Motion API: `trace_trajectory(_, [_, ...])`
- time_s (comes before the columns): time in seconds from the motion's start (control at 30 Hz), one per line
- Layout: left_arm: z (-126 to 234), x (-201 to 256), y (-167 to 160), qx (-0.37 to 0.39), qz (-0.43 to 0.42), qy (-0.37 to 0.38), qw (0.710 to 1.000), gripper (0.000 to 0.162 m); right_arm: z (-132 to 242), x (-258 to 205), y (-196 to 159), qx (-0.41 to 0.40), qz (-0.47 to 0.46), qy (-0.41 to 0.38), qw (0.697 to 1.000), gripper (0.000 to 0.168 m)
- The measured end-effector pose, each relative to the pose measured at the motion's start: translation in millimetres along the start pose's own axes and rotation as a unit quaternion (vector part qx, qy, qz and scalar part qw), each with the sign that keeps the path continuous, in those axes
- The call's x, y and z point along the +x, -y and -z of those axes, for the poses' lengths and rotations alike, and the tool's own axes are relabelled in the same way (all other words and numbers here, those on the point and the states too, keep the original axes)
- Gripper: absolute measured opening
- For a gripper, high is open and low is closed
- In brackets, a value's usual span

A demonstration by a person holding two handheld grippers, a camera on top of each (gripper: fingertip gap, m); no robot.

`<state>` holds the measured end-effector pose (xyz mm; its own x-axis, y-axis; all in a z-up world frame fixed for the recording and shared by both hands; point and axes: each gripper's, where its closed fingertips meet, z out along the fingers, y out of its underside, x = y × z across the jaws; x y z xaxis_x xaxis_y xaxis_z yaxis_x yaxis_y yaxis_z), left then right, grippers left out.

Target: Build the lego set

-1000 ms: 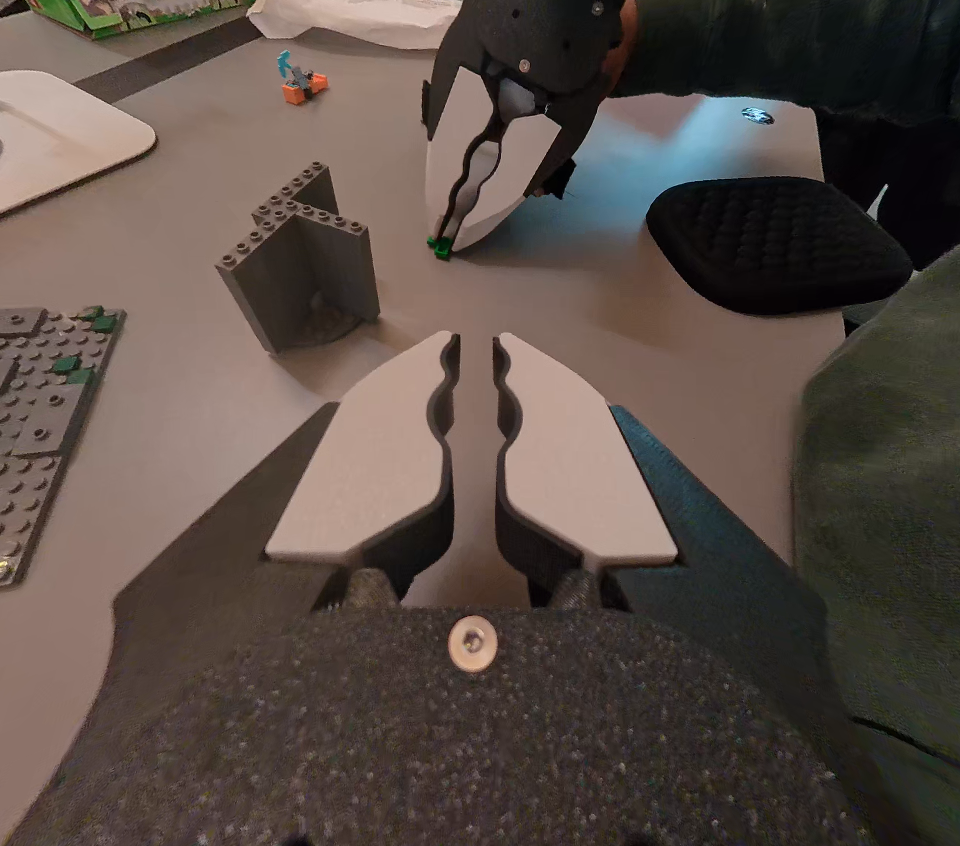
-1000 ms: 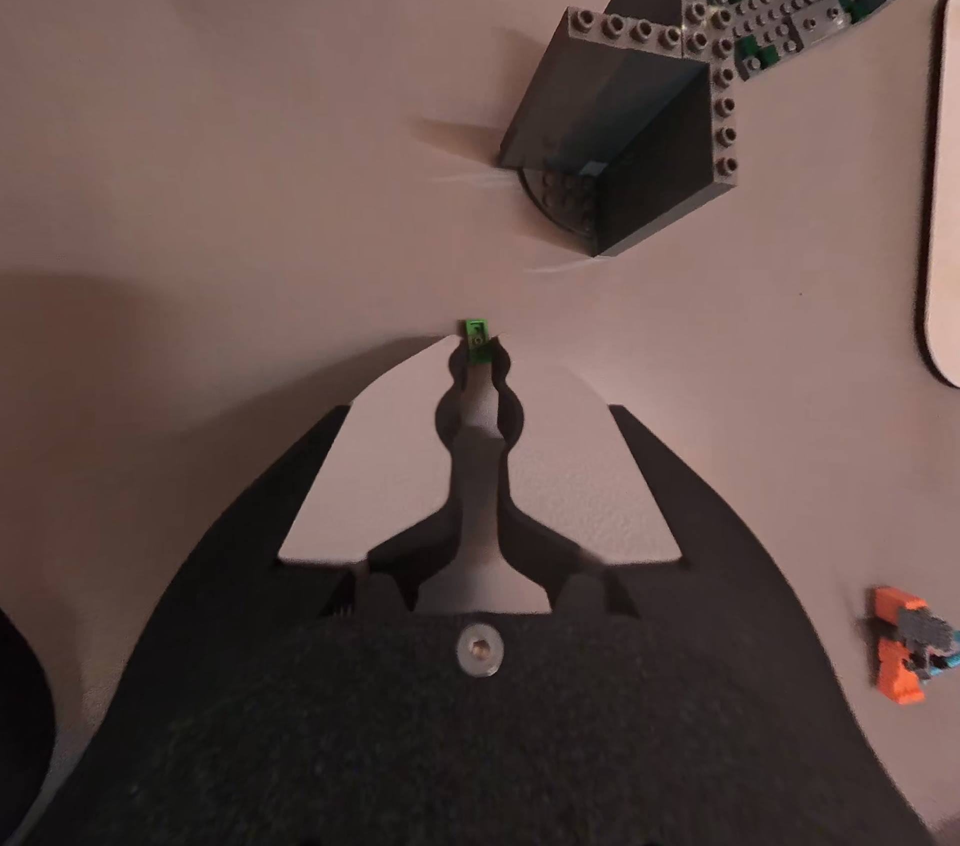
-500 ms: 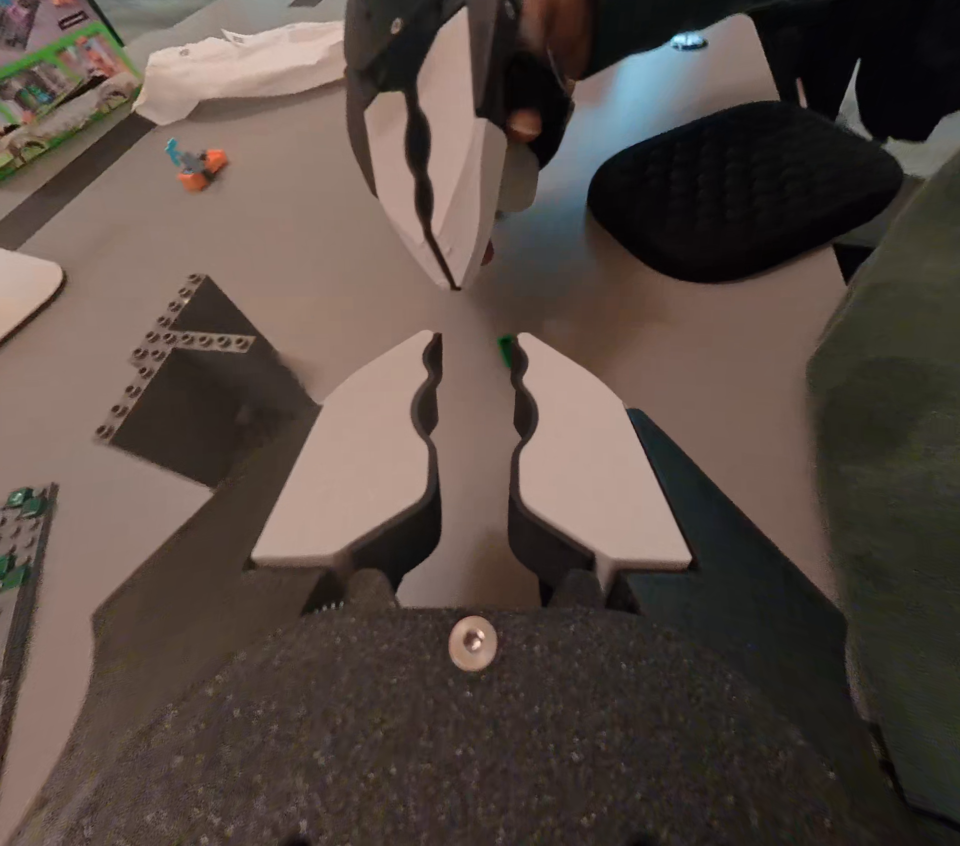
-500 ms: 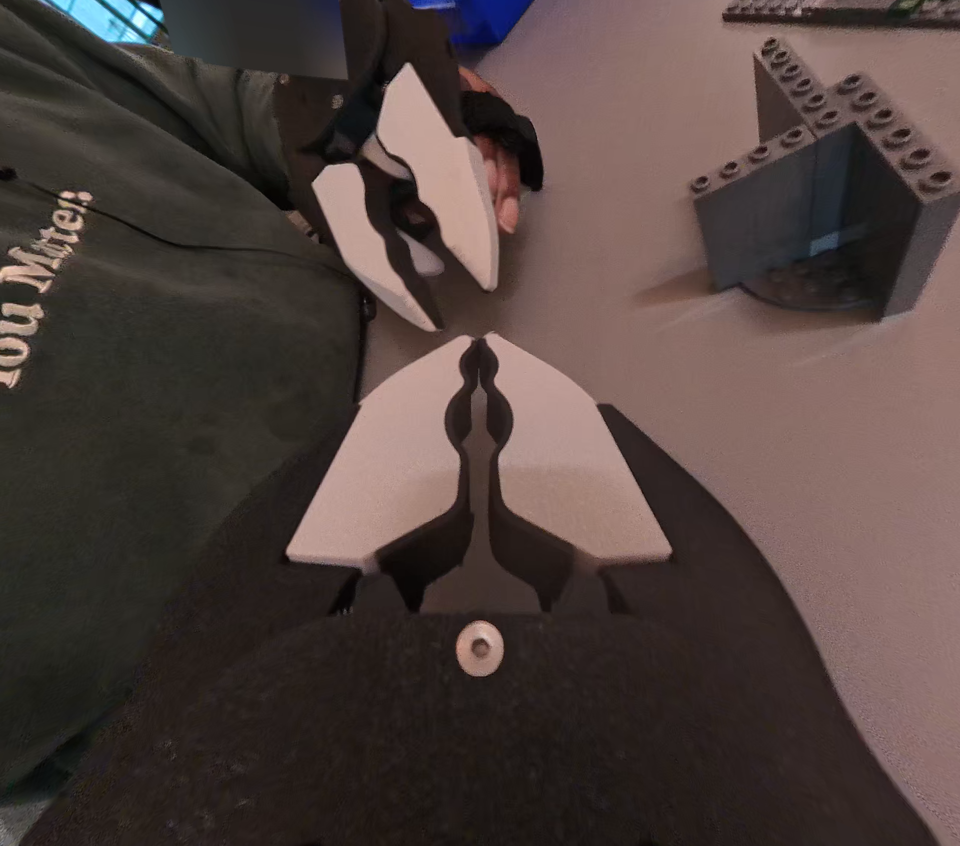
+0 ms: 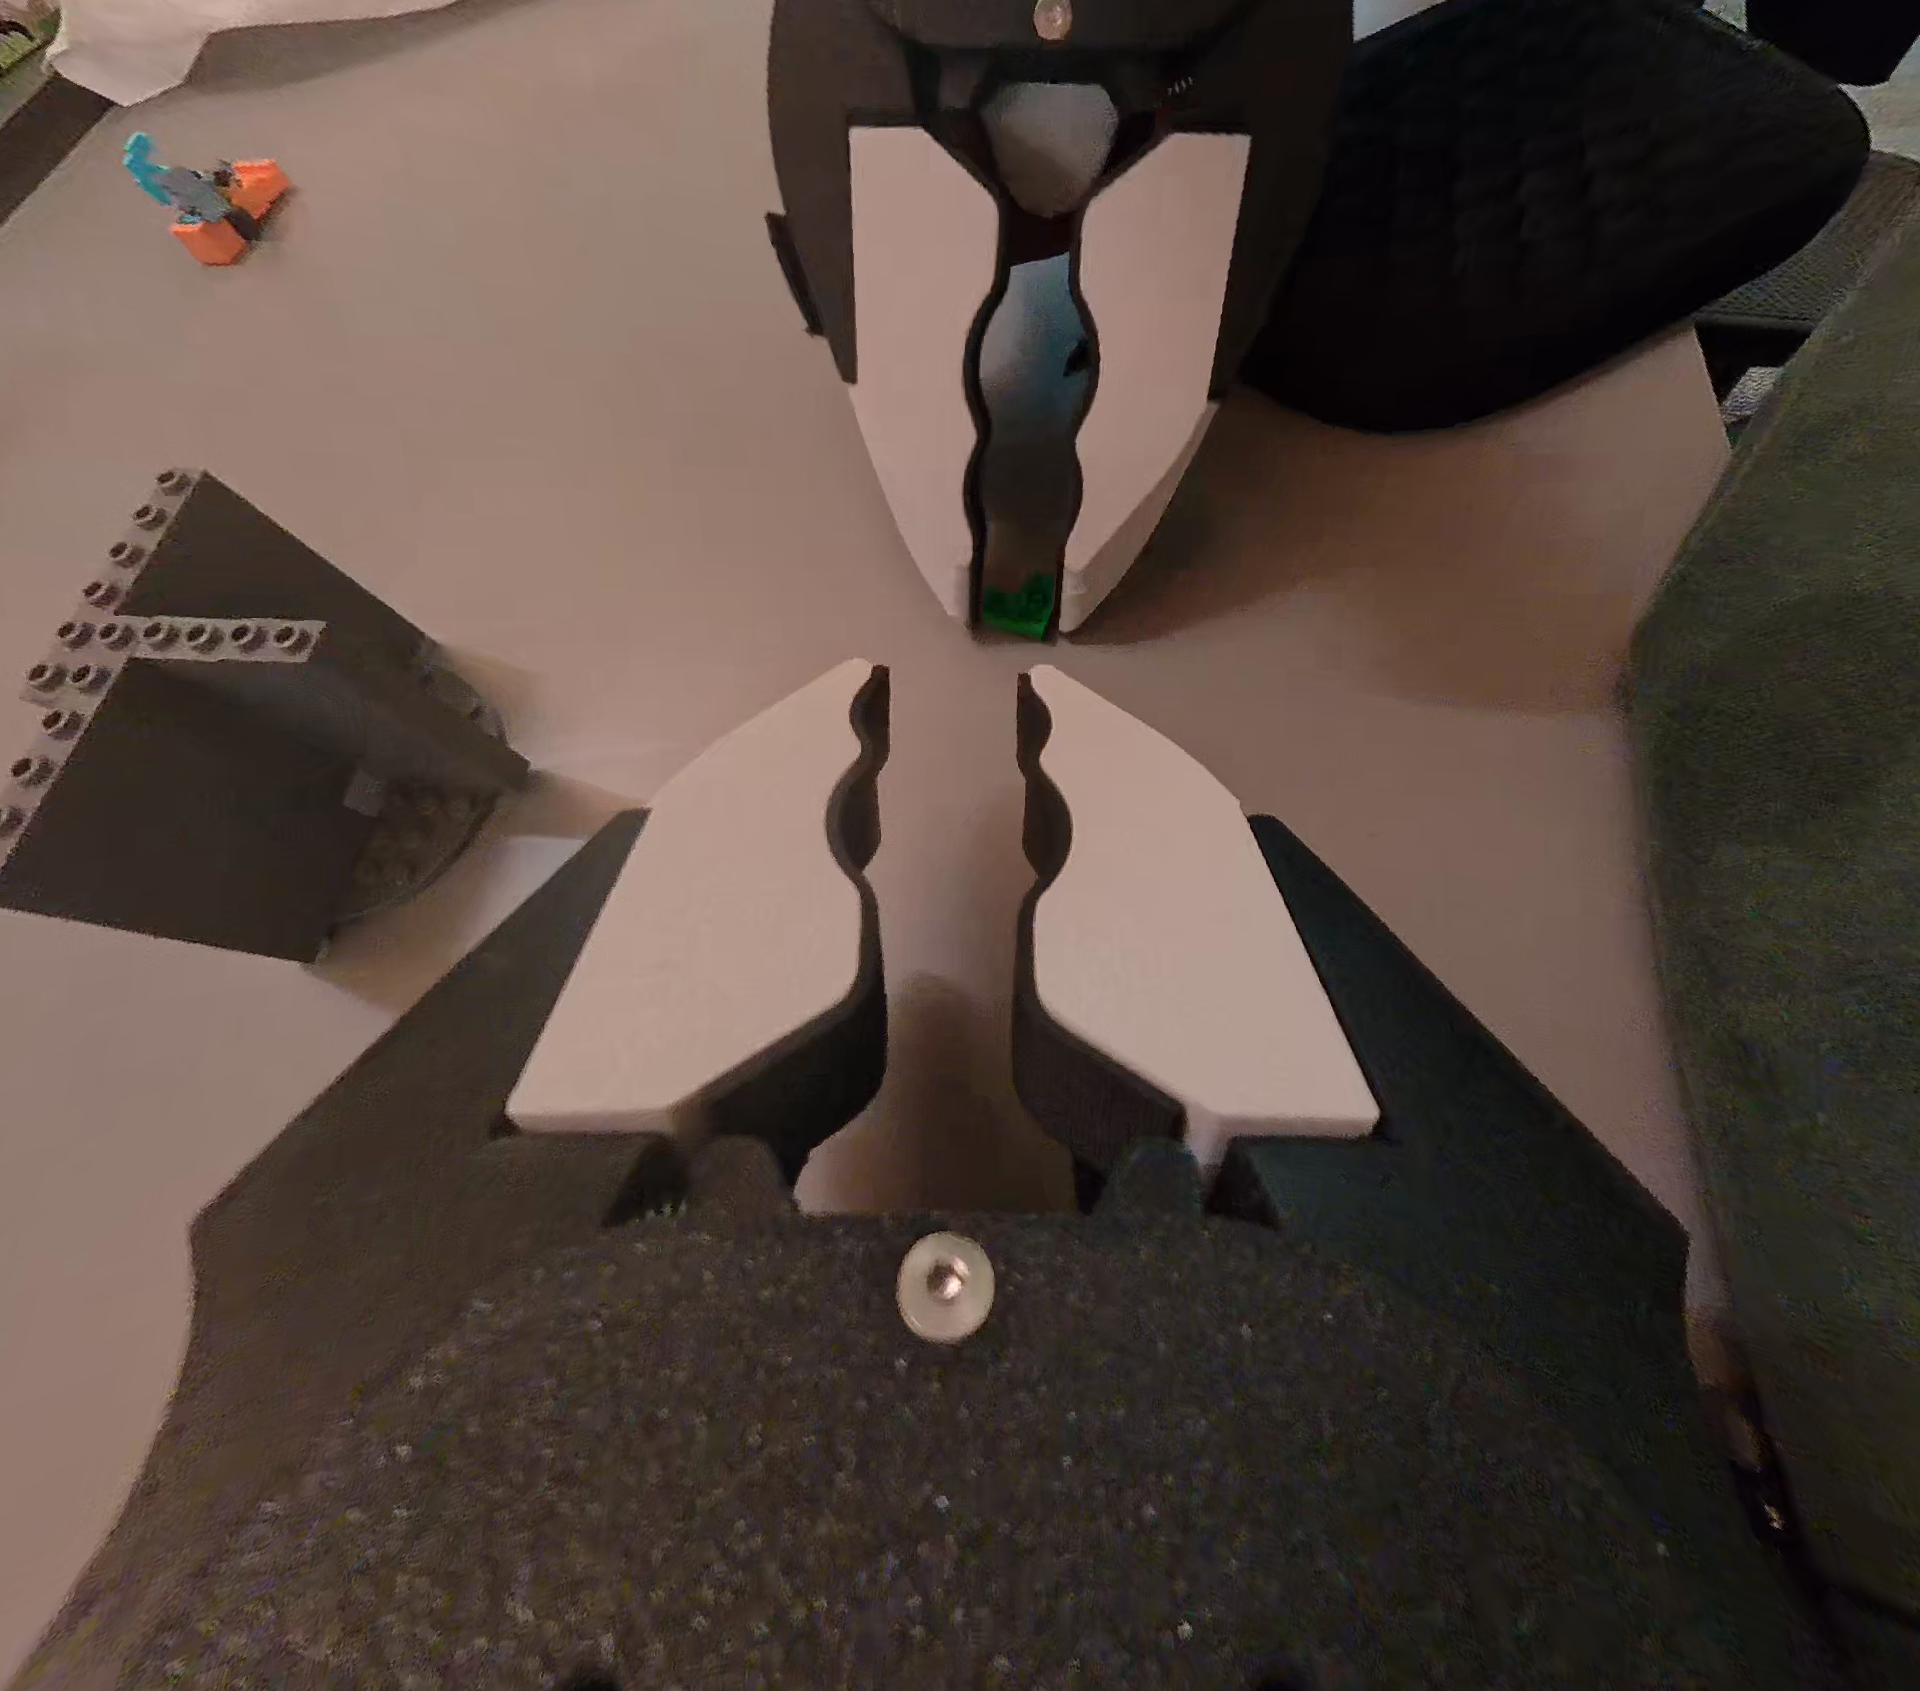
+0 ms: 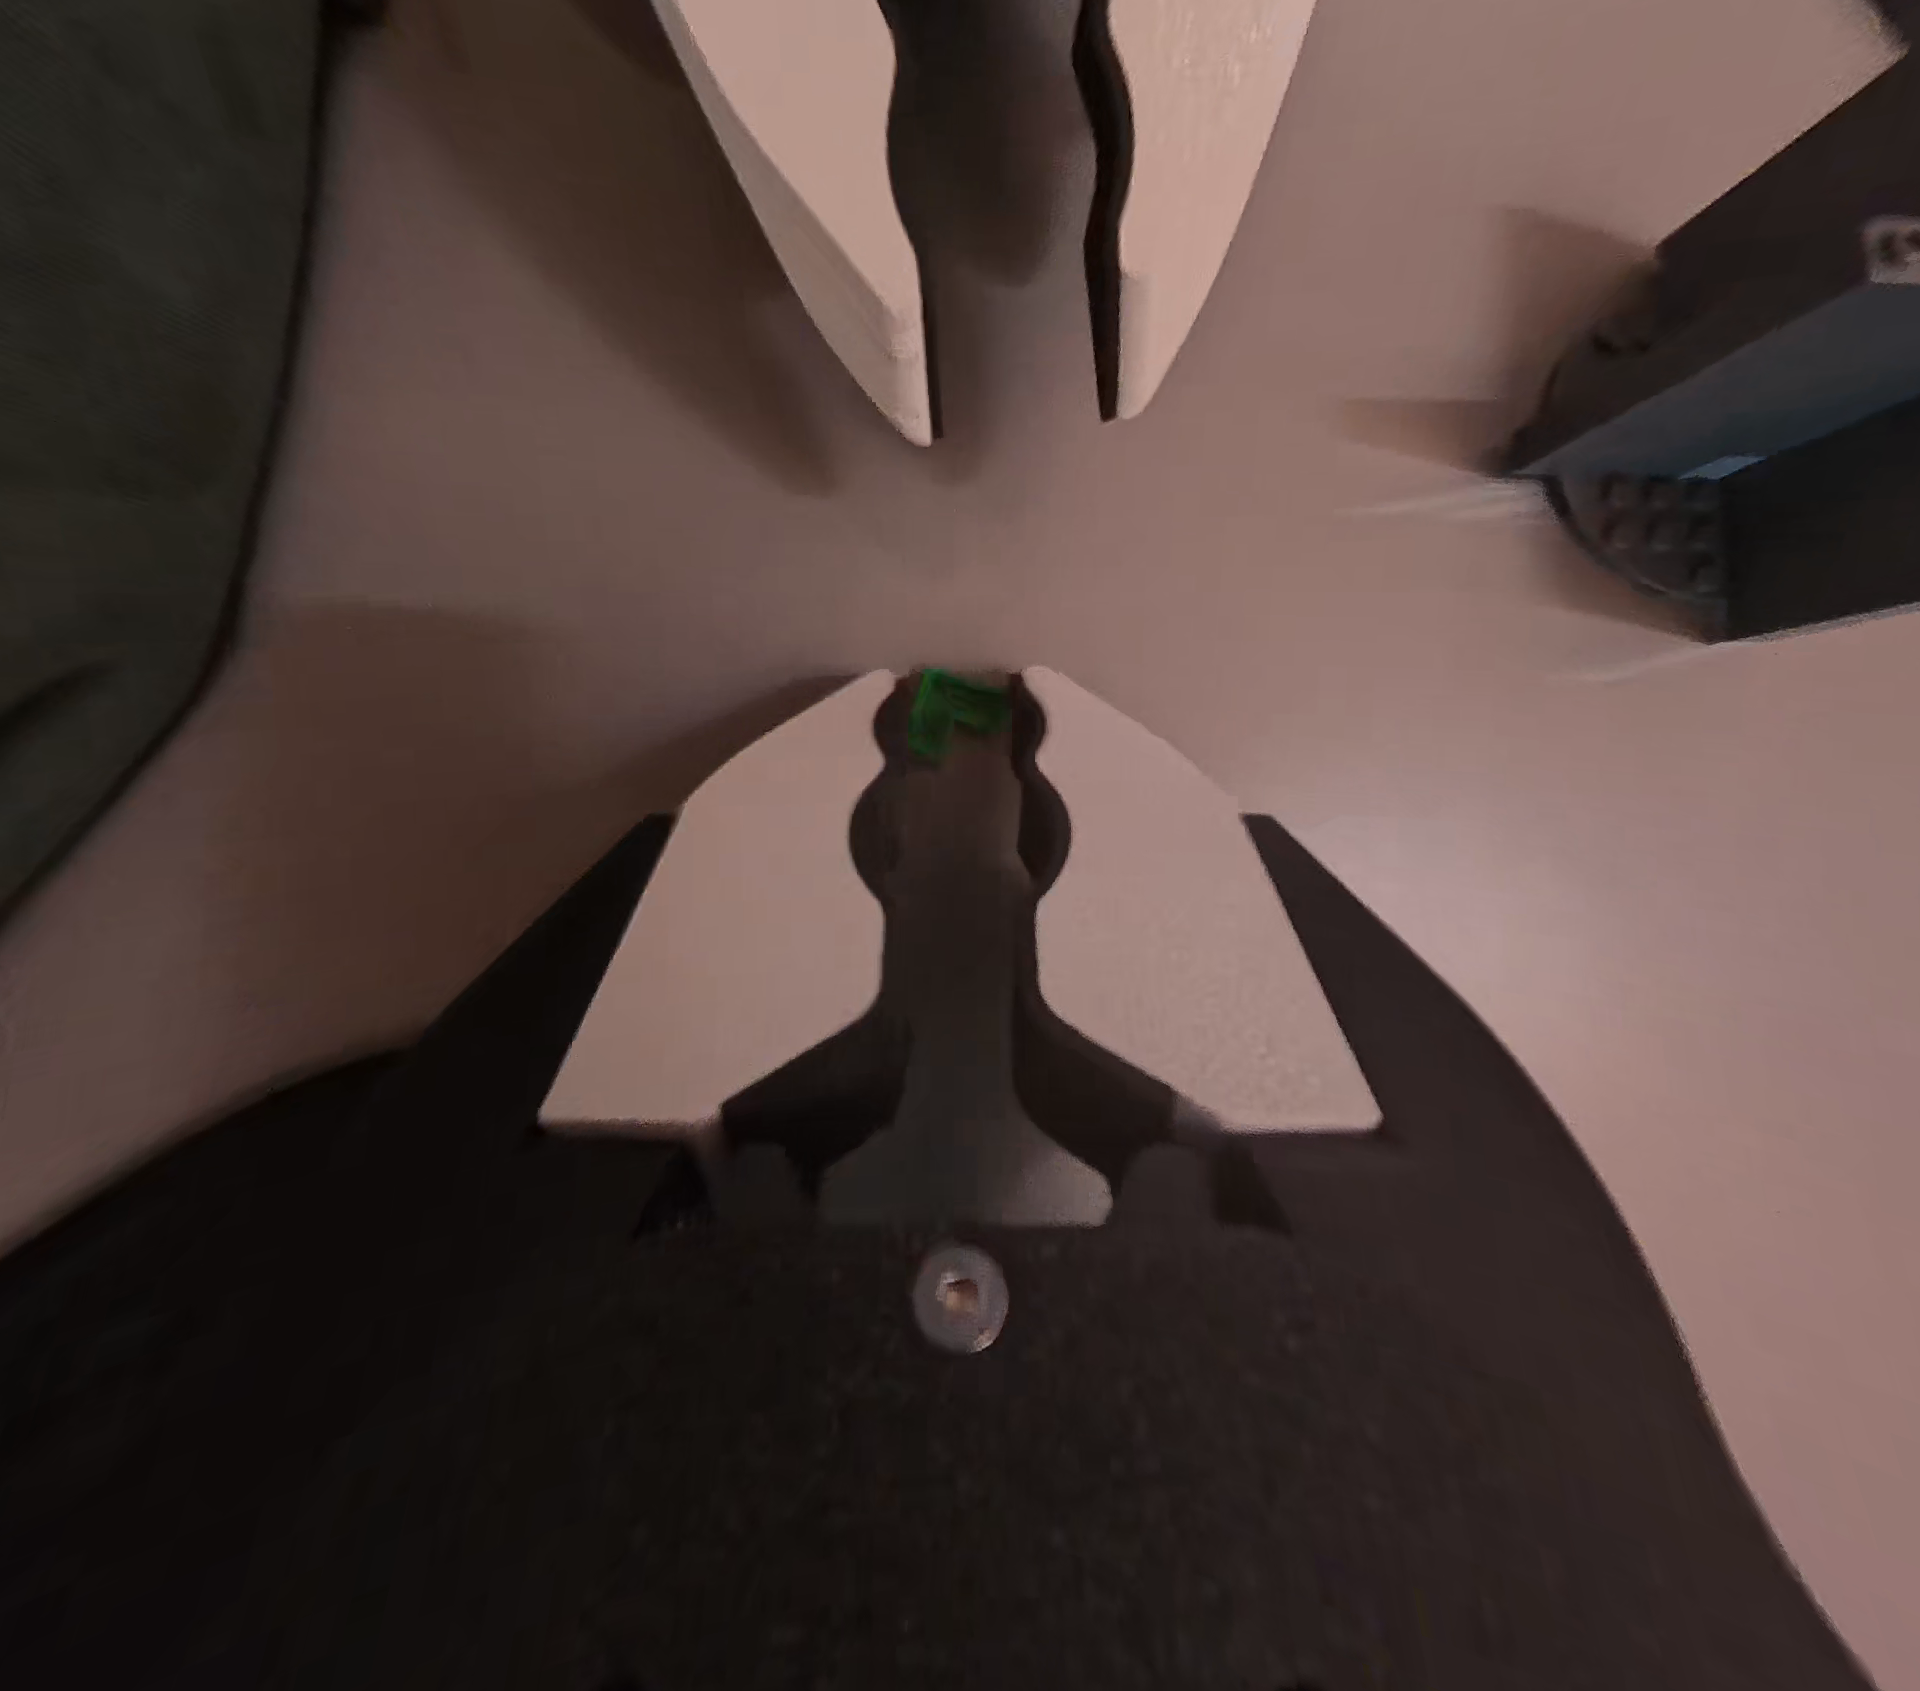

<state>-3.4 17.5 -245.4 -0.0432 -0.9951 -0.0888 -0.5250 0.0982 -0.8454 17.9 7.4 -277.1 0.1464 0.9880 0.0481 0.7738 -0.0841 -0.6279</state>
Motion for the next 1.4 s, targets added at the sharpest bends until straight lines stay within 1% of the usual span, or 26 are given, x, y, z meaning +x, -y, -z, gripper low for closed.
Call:
trace_trajectory(0.03, [-0.4,0.9,-0.3,-0.001,0.001,-0.002,1.0,0.023,-0.1,0.7,-0.3,-0.001,0.003,-0.005,1.0,0.017])
trace_trajectory(0.1, [-0.8,3.5,0.4,0.002,0.0,-0.006,1.0,0.023,1.3,0.3,-0.1,0.003,-0.021,0.007,1.0,0.017])
trace_trajectory(0.17, [-0.3,8.4,5.5,0.018,-0.006,-0.014,1.0,0.024,6.3,-3.4,8.0,0.04,-0.082,0.05,0.995,0.016])
trace_trajectory(0.2, [0.4,10.4,9.7,0.03,-0.013,-0.015,0.999,0.025,11.5,-6.6,16.4,0.071,-0.124,0.085,0.986,0.016])
trace_trajectory(0.27, [3.5,16.7,20.4,0.059,-0.042,-0.02,0.997,0.027,26.3,-10.4,36.7,0.141,-0.208,0.162,0.954,0.016])
trace_trajectory(0.33, [9.9,25.2,35.5,0.103,-0.085,-0.021,0.991,0.028,41.7,-12.9,52.2,0.199,-0.269,0.238,0.912,0.016])
trace_trajectory(0.4, [17.7,28.6,49.6,0.142,-0.124,-0.002,0.982,0.025,50.5,-16.3,60.7,0.232,-0.3,0.289,0.879,0.016])
trace_trajectory(0.47, [20.6,29.1,55.0,0.151,-0.146,0.012,0.977,0.022,53.5,-23.0,66.4,0.248,-0.317,0.33,0.854,0.016])
trace_trajectory(0.53, [21.2,31.3,56.3,0.153,-0.16,0.015,0.975,0.017,55.2,-27.6,72.5,0.26,-0.328,0.357,0.835,0.016])
trace_trajectory(0.6, [23.8,36.1,59.2,0.164,-0.168,0.01,0.972,0.007,56.7,-27.5,77.2,0.268,-0.335,0.369,0.824,0.016])
trace_trajectory(0.7, [26.8,35.0,61.1,0.165,-0.153,0.006,0.974,0.006,59.0,-26.6,80.6,0.273,-0.34,0.378,0.817,0.016])
trace_trajectory(0.77, [27.6,32.1,60.3,0.165,-0.115,-0.008,0.979,0.006,60.1,-22.2,79.3,0.273,-0.341,0.365,0.822,0.018])
trace_trajectory(0.8, [28.3,30.2,59.9,0.166,-0.085,-0.021,0.982,0.005,61.6,-16.7,77.2,0.276,-0.334,0.343,0.833,0.02])
trace_trajectory(0.87, [27.5,27.2,54.5,0.154,-0.002,-0.068,0.986,0.005,66.5,-4.4,70.8,0.282,-0.291,0.271,0.873,0.023])
trace_trajectory(0.93, [26.5,25.5,49.5,0.143,0.088,-0.124,0.978,0.005,73.9,1.3,68.8,0.284,-0.217,0.187,0.915,0.022])
trace_trajectory(1.0, [26.5,25.9,49.0,0.14,0.168,-0.181,0.959,0.005,75.4,-0.4,69.3,0.27,-0.121,0.101,0.95,0.022])
trace_trajectory(1.07, [25.3,24.4,50.8,0.137,0.214,-0.216,0.943,0.005,70.2,-5.4,70.0,0.247,-0.024,0.023,0.968,0.022])
trace_trajectory(1.17, [21.1,22.1,53.0,0.121,0.248,-0.245,0.929,0.005,60.4,-17.7,74.4,0.224,0.088,-0.051,0.969,0.022])
trace_trajectory(1.23, [21.6,23.3,57.0,0.117,0.277,-0.277,0.913,0.005,55.8,-16.9,73.9,0.204,0.144,-0.104,0.963,0.02])
trace_trajectory(1.3, [20.6,23.5,56.3,0.107,0.301,-0.297,0.9,0.005,56.4,-13.4,73.6,0.198,0.169,-0.136,0.956,0.015])
trace_trajectory(1.33, [20.9,23.3,57.3,0.107,0.313,-0.305,0.893,0.005,57.4,-12.6,72.9,0.198,0.174,-0.142,0.954,0.01])
trace_trajectory(1.4, [20.2,23.6,57.2,0.103,0.335,-0.318,0.881,0.005,58.3,-12.1,71.9,0.199,0.173,-0.146,0.953,0.008])
